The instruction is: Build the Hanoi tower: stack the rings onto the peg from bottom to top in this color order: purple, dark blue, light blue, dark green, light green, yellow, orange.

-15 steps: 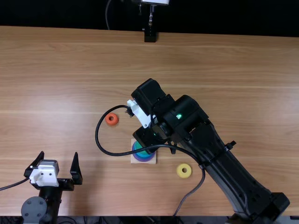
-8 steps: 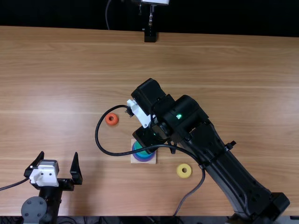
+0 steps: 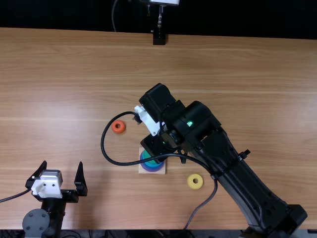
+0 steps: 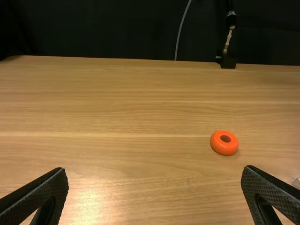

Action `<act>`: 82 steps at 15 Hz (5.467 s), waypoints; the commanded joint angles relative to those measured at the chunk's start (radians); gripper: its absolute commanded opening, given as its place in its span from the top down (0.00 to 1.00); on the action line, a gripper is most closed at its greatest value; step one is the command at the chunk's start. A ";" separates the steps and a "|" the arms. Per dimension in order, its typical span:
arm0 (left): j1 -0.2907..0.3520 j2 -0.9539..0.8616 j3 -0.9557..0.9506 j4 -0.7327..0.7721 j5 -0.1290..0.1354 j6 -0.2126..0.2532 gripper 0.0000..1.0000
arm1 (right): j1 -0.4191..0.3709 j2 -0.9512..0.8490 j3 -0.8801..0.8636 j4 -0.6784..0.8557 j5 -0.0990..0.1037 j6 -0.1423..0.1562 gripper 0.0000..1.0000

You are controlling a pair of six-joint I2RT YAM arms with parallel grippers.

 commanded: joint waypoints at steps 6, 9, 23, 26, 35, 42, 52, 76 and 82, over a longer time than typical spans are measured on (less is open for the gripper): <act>-0.001 -0.012 -0.063 -0.023 -0.006 0.007 0.00 | -0.004 -0.027 -0.016 0.002 -0.005 0.003 1.00; -0.001 -0.012 -0.063 -0.023 -0.006 0.007 0.00 | -0.004 -0.027 -0.021 0.002 -0.005 0.003 1.00; -0.001 -0.012 -0.063 -0.023 -0.006 0.007 0.00 | -0.004 0.011 -0.044 0.035 -0.006 0.005 1.00; -0.001 -0.012 -0.063 -0.023 -0.006 0.007 0.00 | -0.004 0.011 -0.042 0.040 -0.006 0.005 1.00; -0.001 -0.012 -0.063 -0.023 -0.006 0.007 0.00 | 0.002 0.052 -0.071 0.039 -0.003 0.005 1.00; -0.001 -0.012 -0.063 -0.023 -0.006 0.007 0.00 | 0.001 0.052 -0.067 0.044 0.005 0.007 0.00; -0.001 -0.012 -0.063 -0.023 -0.006 0.007 0.00 | -0.008 -0.072 -0.237 0.628 0.080 0.071 0.00; -0.001 -0.012 -0.063 -0.023 -0.006 0.007 0.00 | -0.235 -0.642 -1.166 0.817 0.019 0.068 0.00; -0.001 -0.012 -0.063 -0.023 -0.006 0.007 0.00 | -0.228 -0.630 -1.199 0.694 0.021 0.070 0.00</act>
